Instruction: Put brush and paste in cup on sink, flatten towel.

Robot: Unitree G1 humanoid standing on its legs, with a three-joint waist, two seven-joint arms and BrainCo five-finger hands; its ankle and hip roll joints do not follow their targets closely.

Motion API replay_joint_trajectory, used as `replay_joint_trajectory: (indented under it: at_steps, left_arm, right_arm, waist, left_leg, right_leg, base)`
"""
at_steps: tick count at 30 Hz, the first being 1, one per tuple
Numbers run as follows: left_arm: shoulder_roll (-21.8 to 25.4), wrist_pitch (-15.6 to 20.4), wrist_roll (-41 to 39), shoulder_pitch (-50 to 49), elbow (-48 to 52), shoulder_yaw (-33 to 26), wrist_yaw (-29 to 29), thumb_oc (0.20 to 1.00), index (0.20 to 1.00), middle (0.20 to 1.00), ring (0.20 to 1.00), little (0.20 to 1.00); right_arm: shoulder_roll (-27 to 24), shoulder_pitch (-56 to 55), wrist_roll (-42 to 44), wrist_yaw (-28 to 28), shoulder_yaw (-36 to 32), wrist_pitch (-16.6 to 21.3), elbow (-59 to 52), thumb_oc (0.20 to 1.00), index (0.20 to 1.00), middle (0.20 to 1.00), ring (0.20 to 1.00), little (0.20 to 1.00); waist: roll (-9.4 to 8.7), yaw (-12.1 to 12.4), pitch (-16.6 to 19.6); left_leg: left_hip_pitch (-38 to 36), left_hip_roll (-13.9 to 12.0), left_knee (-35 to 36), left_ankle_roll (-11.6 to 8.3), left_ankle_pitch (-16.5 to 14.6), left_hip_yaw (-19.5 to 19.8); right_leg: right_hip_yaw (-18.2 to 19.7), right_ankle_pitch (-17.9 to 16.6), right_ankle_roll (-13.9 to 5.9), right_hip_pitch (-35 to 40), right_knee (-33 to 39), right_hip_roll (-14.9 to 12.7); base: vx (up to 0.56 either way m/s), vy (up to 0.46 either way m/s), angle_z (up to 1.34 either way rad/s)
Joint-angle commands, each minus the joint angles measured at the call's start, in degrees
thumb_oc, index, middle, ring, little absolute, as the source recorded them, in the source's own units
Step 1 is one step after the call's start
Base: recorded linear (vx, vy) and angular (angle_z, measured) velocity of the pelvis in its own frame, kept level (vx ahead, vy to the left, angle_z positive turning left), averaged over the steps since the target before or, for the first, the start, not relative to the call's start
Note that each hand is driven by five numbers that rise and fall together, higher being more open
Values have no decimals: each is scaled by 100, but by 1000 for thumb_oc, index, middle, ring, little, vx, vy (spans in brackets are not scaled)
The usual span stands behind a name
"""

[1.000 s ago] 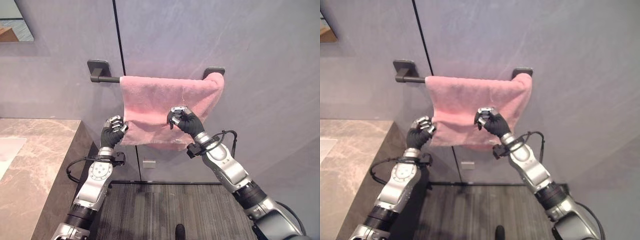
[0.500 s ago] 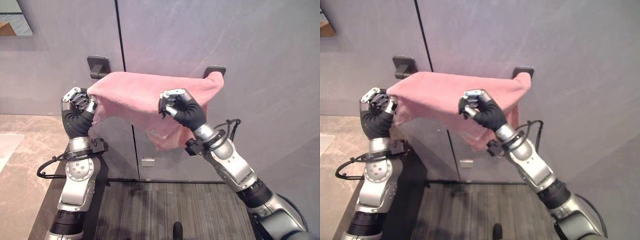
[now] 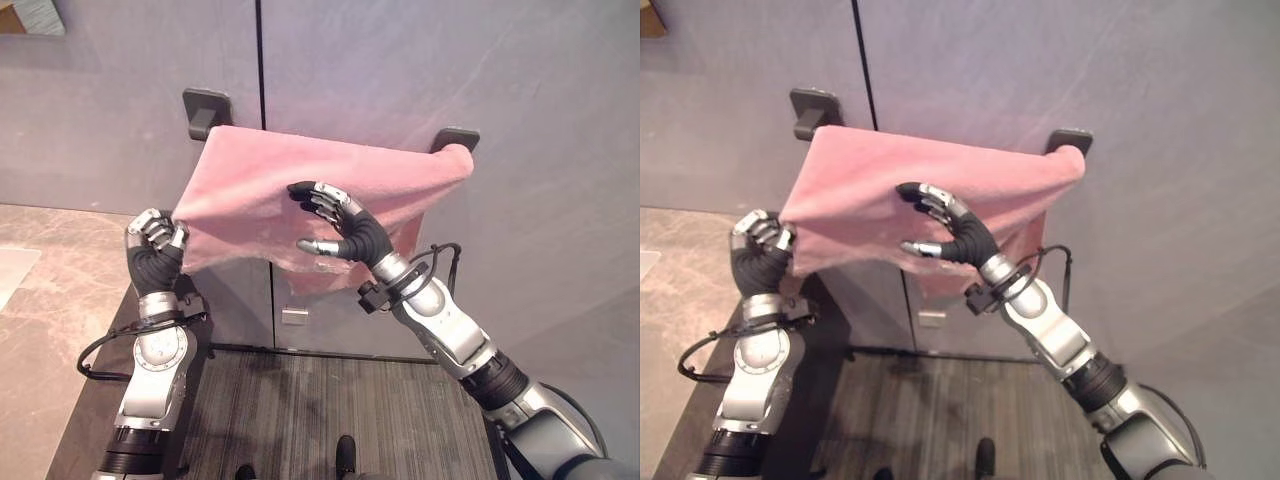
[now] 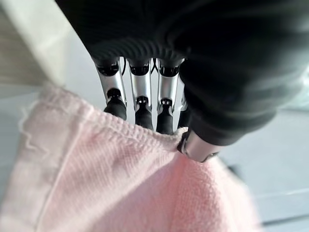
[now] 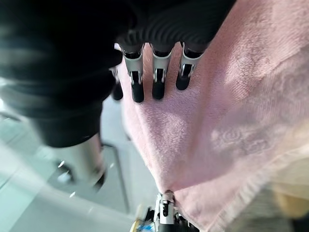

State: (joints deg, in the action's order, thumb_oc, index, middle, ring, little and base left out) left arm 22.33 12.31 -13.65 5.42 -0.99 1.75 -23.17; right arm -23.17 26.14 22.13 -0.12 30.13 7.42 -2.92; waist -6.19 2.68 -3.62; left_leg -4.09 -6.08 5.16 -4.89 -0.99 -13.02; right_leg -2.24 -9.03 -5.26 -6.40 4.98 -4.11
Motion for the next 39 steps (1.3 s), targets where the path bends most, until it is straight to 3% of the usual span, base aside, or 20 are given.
replay_joint_trajectory:
  at_steps: [1, 2, 3, 4, 5, 13, 21, 26, 30, 39]
  left_arm:
    - [320, -1, -75, 145, -34, 268, 276, 200, 200, 200, 200, 200]
    - [321, -54, 41, 183, -139, 338, 271, 529, 529, 529, 529, 529]
    - [323, -112, 152, 181, -224, 398, 345, 570, 570, 570, 570, 570]
    - [315, -117, 192, 169, -236, 422, 382, 912, 912, 912, 912, 912]
    - [302, -120, 245, 153, -256, 431, 378, 1000, 1000, 1000, 1000, 1000]
    - [239, -171, 387, -19, -403, 241, 303, 1000, 1000, 1000, 1000, 1000]
    - [299, -174, 492, -5, -360, -32, 191, 1000, 1000, 1000, 1000, 1000]
    - [395, -137, 486, 128, -256, -207, 127, 1000, 1000, 1000, 1000, 1000]
    - [552, -63, 104, 442, -96, -291, 262, 1000, 1000, 1000, 1000, 1000]
    - [972, -206, -807, 1258, -567, 215, 806, 1000, 1000, 1000, 1000, 1000]
  right_arm:
    - [-18, -19, -179, -117, -469, 127, -125, 1000, 1000, 1000, 1000, 1000]
    - [-52, -145, -265, -132, -520, 115, -87, 1000, 1000, 1000, 1000, 1000]
    - [-105, -277, -404, -154, -604, 112, -26, 1000, 1000, 1000, 1000, 1000]
    - [-145, -393, -519, -160, -678, 106, -28, 1000, 1000, 1000, 1000, 1000]
    - [-175, -537, -587, -190, -764, 123, -14, 1000, 1000, 1000, 1000, 1000]
    - [-142, -1571, -765, -589, -1639, 215, 241, 1000, 1000, 1000, 1000, 1000]
    - [-111, -1853, -814, -904, -2199, 212, 513, 1000, 1000, 1000, 1000, 1000]
    - [-102, -1644, -806, -1039, -2320, 230, 644, 1000, 1000, 1000, 1000, 1000]
    - [-372, -1022, -866, -1021, -2283, 145, 814, 1000, 1000, 1000, 1000, 1000]
    - [-812, 230, -831, -933, -1766, -176, 1481, 1000, 1000, 1000, 1000, 1000]
  waist:
    - [-62, -14, -10]
    - [-48, -37, 0]
    - [-36, -82, 8]
    - [-24, -105, 14]
    - [-18, -137, 28]
    - [98, -327, 118]
    - [191, -405, 181]
    - [224, -399, 205]
    - [208, -331, 194]
    - [198, -221, 101]
  left_leg:
    - [-19, 287, -16, 299, 29, -138]
    - [-39, 290, -16, 302, 17, -148]
    - [-59, 295, -16, 304, 8, -160]
    - [-76, 293, -16, 305, -3, -168]
    - [-95, 295, -16, 309, -15, -177]
    - [-231, 293, -16, 297, -73, -251]
    - [-282, 288, -16, 276, -86, -240]
    - [-270, 295, -16, 270, -81, -202]
    - [-168, 295, -16, 257, -60, -138]
    - [25, 340, -16, 270, 3, -77]
  right_leg:
    - [-158, -62, -600, 370, -33, -510]
    - [-144, -56, -602, 380, -32, -510]
    - [-135, -52, -603, 386, -33, -511]
    - [-124, -44, -603, 390, -30, -515]
    - [-114, -35, -606, 394, -29, -516]
    - [-48, 2, -614, 439, -24, -515]
    - [-53, 7, -614, 489, -20, -521]
    - [-91, 22, -604, 512, -19, -520]
    - [-176, 18, -599, 479, -2, -531]
    - [-213, -17, -594, 351, 2, -545]
  base:
    - [27, 33, -11]
    - [31, 34, -5]
    - [25, 34, -4]
    - [26, 28, -4]
    - [35, 21, -7]
    - [27, 10, -8]
    - [13, -2, -2]
    - [0, 0, 0]
    - [4, 3, 6]
    - [-4, 8, 3]
